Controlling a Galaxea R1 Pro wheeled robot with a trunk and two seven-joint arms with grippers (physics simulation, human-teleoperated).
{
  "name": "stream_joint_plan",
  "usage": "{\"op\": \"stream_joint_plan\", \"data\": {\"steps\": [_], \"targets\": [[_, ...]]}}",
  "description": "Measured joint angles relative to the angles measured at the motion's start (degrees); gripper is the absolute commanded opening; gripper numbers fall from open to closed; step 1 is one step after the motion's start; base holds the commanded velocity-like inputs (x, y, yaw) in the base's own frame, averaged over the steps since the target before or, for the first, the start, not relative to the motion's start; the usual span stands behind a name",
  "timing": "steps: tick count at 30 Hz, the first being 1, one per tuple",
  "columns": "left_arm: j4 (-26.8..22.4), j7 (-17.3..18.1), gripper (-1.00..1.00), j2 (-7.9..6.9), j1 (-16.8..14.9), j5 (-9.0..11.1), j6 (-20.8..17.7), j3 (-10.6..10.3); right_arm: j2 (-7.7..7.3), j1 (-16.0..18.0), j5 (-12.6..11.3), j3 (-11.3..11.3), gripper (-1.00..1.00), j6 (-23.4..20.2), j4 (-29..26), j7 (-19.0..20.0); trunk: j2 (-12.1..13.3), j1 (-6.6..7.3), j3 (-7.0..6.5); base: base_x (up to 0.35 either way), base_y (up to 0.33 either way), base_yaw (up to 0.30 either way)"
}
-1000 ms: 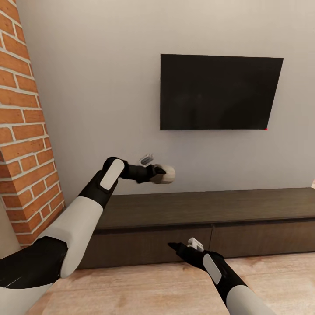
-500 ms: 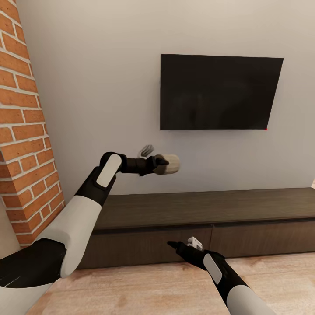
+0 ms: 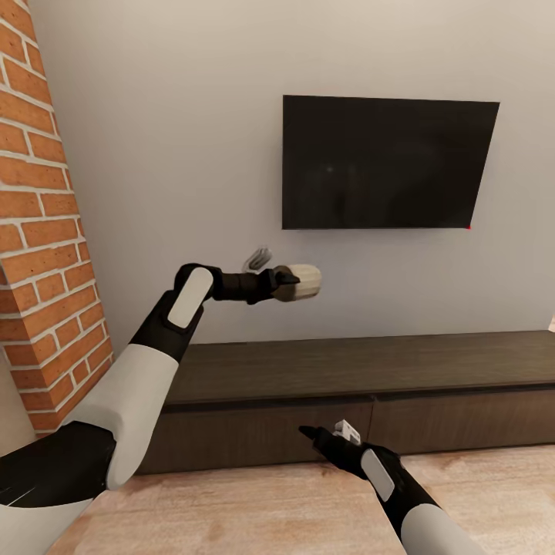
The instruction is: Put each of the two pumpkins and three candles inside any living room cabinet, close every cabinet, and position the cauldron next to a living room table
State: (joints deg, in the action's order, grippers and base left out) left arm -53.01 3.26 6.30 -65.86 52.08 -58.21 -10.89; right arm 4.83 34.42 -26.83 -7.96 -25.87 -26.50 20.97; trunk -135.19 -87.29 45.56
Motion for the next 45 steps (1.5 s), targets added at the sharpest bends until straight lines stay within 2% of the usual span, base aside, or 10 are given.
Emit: {"op": "stream_joint_plan", "data": {"steps": [5, 7, 9, 11, 12, 17, 24, 38, 43, 45], "targets": [[-3.7, 0.0, -1.00, 0.01, 0.0, 0.6, -0.1, 0.1, -0.04, 0.1, -0.3, -0.3, 1.00, -0.2, 4.5, 8.0, 0.0, 0.00, 0.00, 0.000, 0.000, 0.000], [-4.8, 0.0, -1.00, 0.00, 0.0, 2.3, -0.1, 0.1, -0.08, 0.1, -1.3, -0.4, 1.00, -0.2, 5.2, 9.2, 0.0, 0.00, 0.00, 0.000, 0.000, 0.000], [-5.6, 0.0, -1.00, -0.03, 0.0, 5.3, -0.1, 0.1, -0.10, 0.1, -4.1, -0.4, 1.00, -0.2, 5.5, 10.0, 0.0, 0.00, 0.00, 0.000, 0.000, 0.000], [-6.6, -0.1, -1.00, -0.06, 0.0, 8.9, -0.1, 0.0, -0.42, 0.2, -10.8, -0.4, 1.00, -0.3, 5.7, 11.4, 0.0, 0.00, 0.00, 0.000, 0.000, 0.000], [-6.8, -0.1, -1.00, -0.06, 0.0, 9.4, -0.1, -0.1, -0.60, 0.2, -12.3, -0.4, 1.00, -0.3, 5.7, 12.2, 0.0, 0.00, 0.00, 0.000, 0.000, 0.000], [-8.0, -0.1, -1.00, -0.07, 0.0, 9.6, 0.0, -0.1, -0.94, 0.2, -15.4, -0.5, 1.00, -0.3, 5.8, 14.0, 0.0, 0.00, 0.00, 0.000, 0.000, 0.000], [-8.2, -0.3, -1.00, 0.01, 0.0, 9.7, 0.1, 0.0, -0.82, 0.2, -22.1, -3.8, 1.00, 0.4, 5.8, 13.9, 0.0, 0.00, 0.00, 0.000, 0.000, 0.000], [-8.2, -0.2, -1.00, 0.01, 0.0, 10.1, 0.1, 0.1, -0.81, 0.2, -22.6, -4.2, 1.00, 9.2, 5.5, 14.2, -5.6, -3.07, 2.51, 0.000, 0.000, 0.000], [-8.2, 0.0, -1.00, -0.06, 0.0, 10.2, 0.0, 0.0, -0.87, 0.2, -22.7, -4.3, 1.00, 9.1, 5.5, 23.5, -7.6, -4.17, 3.41, 0.000, 0.000, 0.000], [-8.2, 0.0, -1.00, -0.07, 0.0, 10.2, 0.0, 0.0, -0.88, 0.2, -22.7, -4.3, 1.00, 9.0, 5.5, 24.4, -8.0, -4.39, 3.59, 0.000, 0.000, 0.000]]}}
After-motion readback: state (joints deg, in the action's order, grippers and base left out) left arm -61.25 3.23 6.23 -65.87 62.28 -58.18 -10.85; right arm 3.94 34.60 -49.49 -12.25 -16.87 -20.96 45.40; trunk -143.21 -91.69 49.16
